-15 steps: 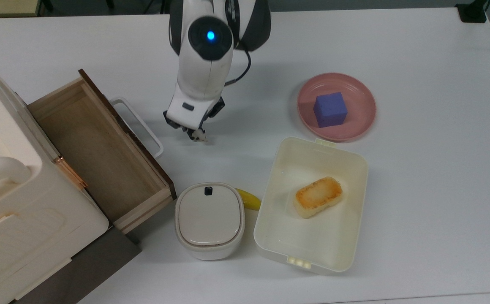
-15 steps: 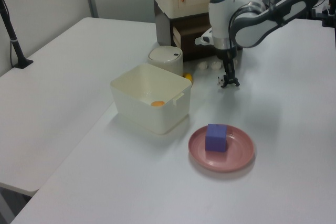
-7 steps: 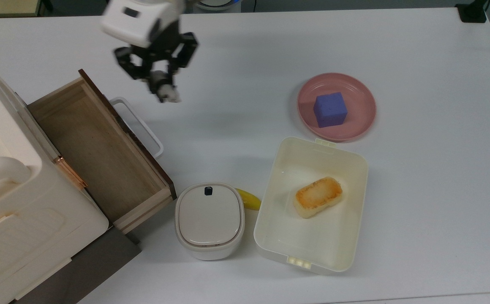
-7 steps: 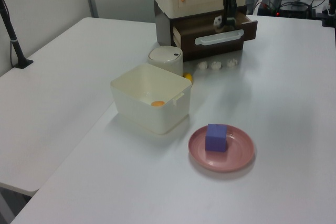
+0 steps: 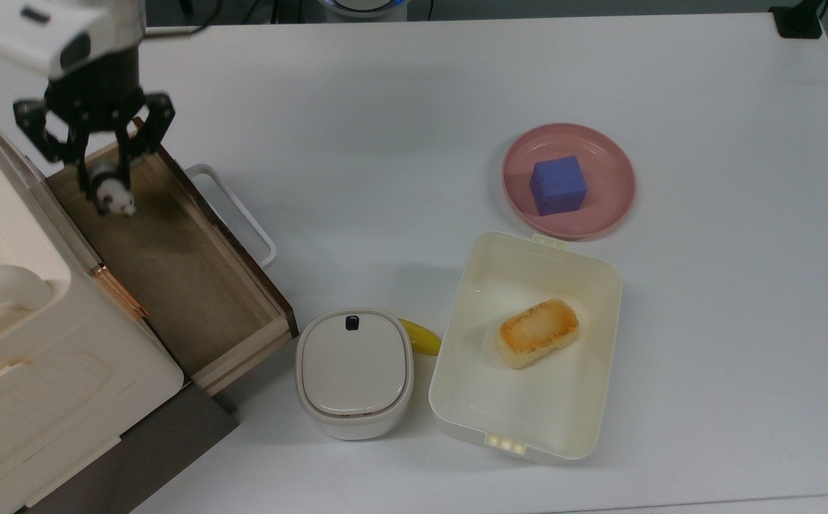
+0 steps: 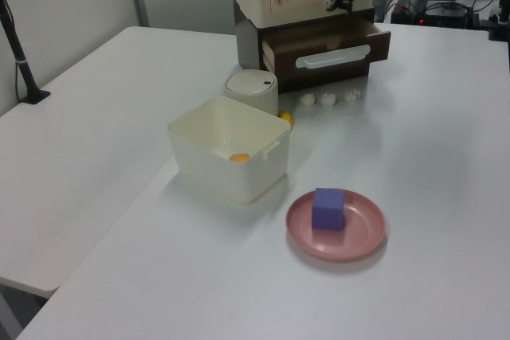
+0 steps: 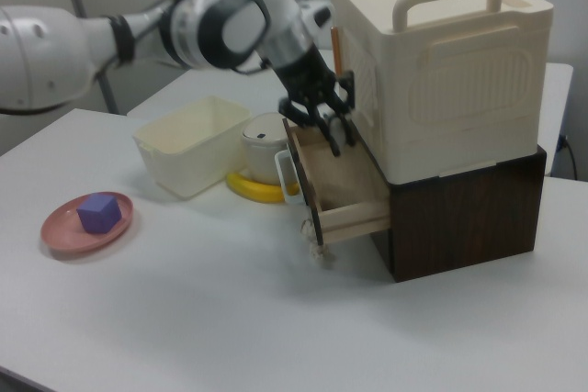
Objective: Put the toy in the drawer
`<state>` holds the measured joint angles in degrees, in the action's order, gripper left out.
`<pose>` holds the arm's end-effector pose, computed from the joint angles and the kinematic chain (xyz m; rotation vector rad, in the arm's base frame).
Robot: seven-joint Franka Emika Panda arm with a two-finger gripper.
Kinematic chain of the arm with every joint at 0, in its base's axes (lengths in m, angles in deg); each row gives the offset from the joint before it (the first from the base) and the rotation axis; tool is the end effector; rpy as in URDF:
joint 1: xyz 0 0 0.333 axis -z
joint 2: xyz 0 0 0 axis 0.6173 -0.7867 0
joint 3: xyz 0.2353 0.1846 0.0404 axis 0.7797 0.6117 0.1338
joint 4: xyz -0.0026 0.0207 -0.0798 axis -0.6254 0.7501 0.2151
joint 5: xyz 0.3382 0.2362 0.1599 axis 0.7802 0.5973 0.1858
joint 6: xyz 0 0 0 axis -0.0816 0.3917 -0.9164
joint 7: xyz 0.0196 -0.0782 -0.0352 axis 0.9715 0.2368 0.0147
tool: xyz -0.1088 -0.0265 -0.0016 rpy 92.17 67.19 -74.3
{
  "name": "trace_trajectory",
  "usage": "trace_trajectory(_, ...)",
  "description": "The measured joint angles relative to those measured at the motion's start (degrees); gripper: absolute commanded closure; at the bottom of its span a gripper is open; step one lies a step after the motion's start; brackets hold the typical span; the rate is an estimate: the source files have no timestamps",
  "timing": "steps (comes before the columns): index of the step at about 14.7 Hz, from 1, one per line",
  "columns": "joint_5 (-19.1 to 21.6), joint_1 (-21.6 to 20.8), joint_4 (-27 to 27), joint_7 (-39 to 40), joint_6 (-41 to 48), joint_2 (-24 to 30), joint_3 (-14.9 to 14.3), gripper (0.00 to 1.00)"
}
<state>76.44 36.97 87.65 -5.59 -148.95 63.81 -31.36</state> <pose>0.7075 -0.1981 0.5122 2.7260 0.5889 0.3438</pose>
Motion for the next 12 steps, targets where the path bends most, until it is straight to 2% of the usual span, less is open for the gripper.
trace_trajectory(2,0.0,0.51,0.09,0.0,-1.67,-3.09,-0.01,0.94)
trace_trajectory(3,0.0,0.66,0.08,-0.01,-1.94,-4.43,-0.01,0.67)
trace_trajectory(4,0.0,0.79,0.07,-0.08,-2.15,-5.6,-0.01,0.19)
trace_trajectory(5,0.0,0.83,0.06,-0.47,-2.24,-6.43,-0.01,0.0)
trace_trajectory(8,0.11,0.47,-0.04,-5.8,-2.25,-7.04,0.1,0.0)
trace_trajectory(12,0.4,-1.43,-1.39,-20.39,-1.34,-3.93,0.75,0.0)
